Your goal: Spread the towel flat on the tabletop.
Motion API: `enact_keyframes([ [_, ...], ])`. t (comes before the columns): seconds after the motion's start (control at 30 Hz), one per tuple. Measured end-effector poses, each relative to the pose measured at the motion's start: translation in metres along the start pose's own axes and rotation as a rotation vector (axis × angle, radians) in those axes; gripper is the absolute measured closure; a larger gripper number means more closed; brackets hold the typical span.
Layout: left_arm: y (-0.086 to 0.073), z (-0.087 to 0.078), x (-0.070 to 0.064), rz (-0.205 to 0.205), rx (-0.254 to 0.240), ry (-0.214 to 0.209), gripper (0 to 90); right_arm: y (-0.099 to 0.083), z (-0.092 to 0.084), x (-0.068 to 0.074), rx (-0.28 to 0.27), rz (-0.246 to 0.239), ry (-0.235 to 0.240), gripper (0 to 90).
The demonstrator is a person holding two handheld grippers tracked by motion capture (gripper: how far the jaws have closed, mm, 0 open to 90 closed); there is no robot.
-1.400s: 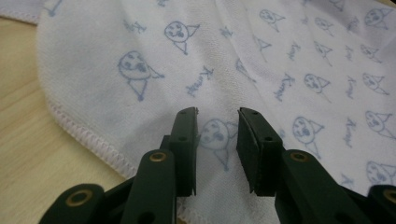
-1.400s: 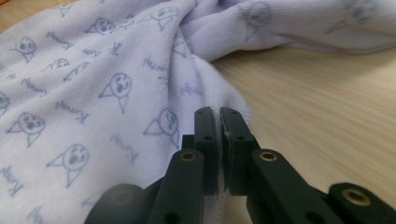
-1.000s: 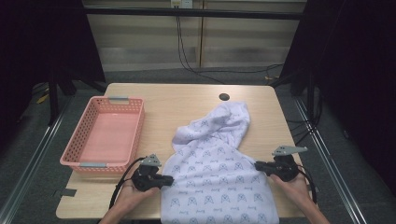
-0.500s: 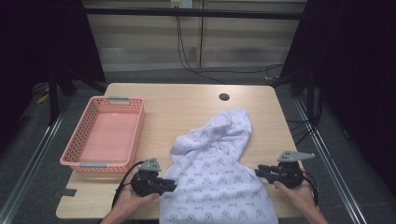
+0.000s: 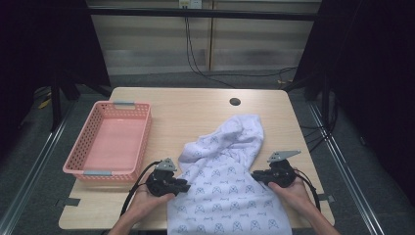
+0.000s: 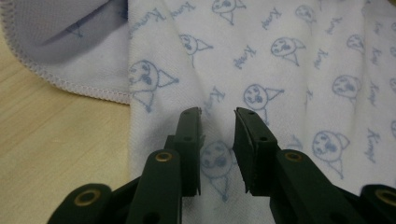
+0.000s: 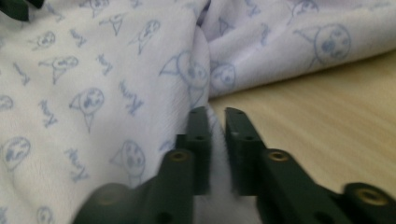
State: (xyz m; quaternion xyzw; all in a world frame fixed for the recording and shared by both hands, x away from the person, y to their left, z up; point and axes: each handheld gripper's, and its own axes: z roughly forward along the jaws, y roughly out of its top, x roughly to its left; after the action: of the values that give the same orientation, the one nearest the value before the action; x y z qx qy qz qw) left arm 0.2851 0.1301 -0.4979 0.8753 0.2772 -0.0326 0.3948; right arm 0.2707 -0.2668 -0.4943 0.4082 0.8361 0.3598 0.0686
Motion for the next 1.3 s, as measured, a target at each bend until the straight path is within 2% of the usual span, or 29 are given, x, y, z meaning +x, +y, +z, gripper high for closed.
enact_keyframes([
  [0.03, -0.001, -0.001, 0.0, -0.002, -0.002, -0.005, 71.5, -0.001, -0.002, 0.001, 0.003, -0.005, -0.006, 87.4],
  [0.13, -0.007, -0.006, -0.002, -0.003, 0.004, -0.009, 72.9, -0.01, -0.015, 0.0, -0.009, 0.022, -0.036, 87.7],
  [0.17, -0.009, -0.008, -0.003, -0.006, 0.006, -0.016, 72.9, -0.017, -0.028, -0.003, -0.034, 0.051, -0.046, 87.7],
  [0.2, -0.01, -0.01, -0.004, -0.01, 0.01, -0.02, 72.9, -0.017, -0.028, -0.003, -0.034, 0.051, -0.046, 87.7],
  [0.23, -0.012, -0.011, -0.006, -0.005, 0.018, -0.018, 73.1, -0.028, -0.041, -0.004, -0.046, 0.068, -0.044, 87.8],
  [0.27, -0.013, -0.012, -0.008, 0.006, 0.022, -0.023, 73.1, -0.028, -0.041, -0.004, -0.046, 0.068, -0.044, 87.8],
  [0.33, -0.017, -0.014, -0.013, 0.0, 0.031, -0.047, 73.1, -0.042, -0.052, 0.004, -0.029, 0.074, -0.036, 87.8],
  [0.4, -0.019, -0.016, -0.021, 0.017, 0.067, -0.08, 73.1, -0.046, -0.056, 0.008, -0.023, 0.066, -0.041, 87.9],
  [0.43, -0.021, -0.016, -0.025, 0.011, 0.074, -0.092, 73.1, -0.05, -0.059, 0.014, -0.016, 0.065, -0.03, 87.7],
  [0.47, -0.024, -0.017, -0.03, 0.016, 0.082, -0.128, 73.0, -0.052, -0.061, 0.017, -0.013, 0.062, -0.014, 87.5],
  [0.5, -0.025, -0.019, -0.033, 0.03, 0.087, -0.139, 71.9, -0.055, -0.064, 0.023, -0.02, 0.058, -0.004, 85.8],
  [0.53, -0.024, -0.021, -0.035, 0.03, 0.079, -0.126, 71.1, -0.055, -0.066, 0.026, -0.025, 0.048, -0.007, 81.8],
  [0.6, -0.019, -0.025, -0.031, 0.006, 0.004, -0.14, 67.5, -0.051, -0.068, 0.025, -0.066, 0.062, -0.006, 74.7],
  [0.67, -0.01, -0.028, -0.024, 0.006, -0.043, -0.071, 62.0, -0.044, -0.066, 0.018, -0.101, 0.05, -0.028, 67.6],
  [0.73, 0.003, -0.029, -0.012, -0.029, -0.117, -0.052, 59.3, -0.034, -0.059, 0.007, -0.115, 0.055, -0.042, 64.3],
  [0.77, 0.009, -0.028, -0.007, -0.036, -0.142, -0.032, 55.5, -0.023, -0.049, -0.006, -0.111, 0.058, -0.095, 58.5],
  [0.8, 0.015, -0.027, -0.003, -0.026, -0.158, -0.028, 55.5, -0.023, -0.049, -0.006, -0.111, 0.058, -0.095, 58.5],
  [0.83, 0.02, -0.025, 0.0, -0.01, -0.168, -0.001, 55.1, -0.017, -0.043, -0.012, -0.107, 0.061, -0.095, 57.5],
  [0.87, 0.025, -0.023, 0.002, 0.001, -0.192, 0.029, 51.6, -0.012, -0.037, -0.017, -0.109, 0.052, -0.105, 54.2],
  [0.9, 0.029, -0.019, 0.004, 0.013, -0.208, 0.038, 48.8, -0.006, -0.031, -0.022, -0.1, 0.051, -0.118, 51.5],
  [0.93, 0.033, -0.014, 0.004, 0.02, -0.193, 0.05, 48.6, -0.001, -0.024, -0.027, -0.095, 0.057, -0.12, 49.9],
  [0.97, 0.036, -0.007, 0.005, 0.027, -0.172, 0.027, 45.2, 0.003, -0.018, -0.031, -0.086, 0.055, -0.127, 48.3],
  [1.0, 0.037, -0.001, 0.005, 0.03, -0.154, 0.036, 44.0, 0.008, -0.01, -0.034, -0.072, 0.053, -0.139, 47.8],
  [1.07, 0.037, 0.009, 0.005, 0.015, -0.095, 0.067, 49.2, 0.012, 0.002, -0.039, -0.058, 0.056, -0.166, 45.8],
  [1.13, 0.036, 0.013, 0.007, 0.014, -0.059, 0.069, 71.3, 0.015, 0.01, -0.042, -0.056, 0.059, -0.173, 50.0],
  [1.17, 0.035, 0.012, 0.01, 0.006, -0.068, 0.073, 80.0, 0.017, 0.012, -0.043, -0.049, 0.049, -0.188, 57.5],
  [1.2, 0.036, 0.009, 0.013, -0.002, -0.078, 0.082, 87.1, 0.019, 0.014, -0.044, -0.052, 0.051, -0.181, 70.9],
  [1.23, 0.038, 0.005, 0.016, -0.022, -0.107, 0.086, 87.8, 0.021, 0.014, -0.044, -0.055, 0.058, -0.185, 81.0],
  [1.3, 0.041, -0.006, 0.023, -0.043, -0.149, 0.093, 88.2, 0.025, 0.012, -0.044, -0.06, 0.051, -0.198, 84.4],
])
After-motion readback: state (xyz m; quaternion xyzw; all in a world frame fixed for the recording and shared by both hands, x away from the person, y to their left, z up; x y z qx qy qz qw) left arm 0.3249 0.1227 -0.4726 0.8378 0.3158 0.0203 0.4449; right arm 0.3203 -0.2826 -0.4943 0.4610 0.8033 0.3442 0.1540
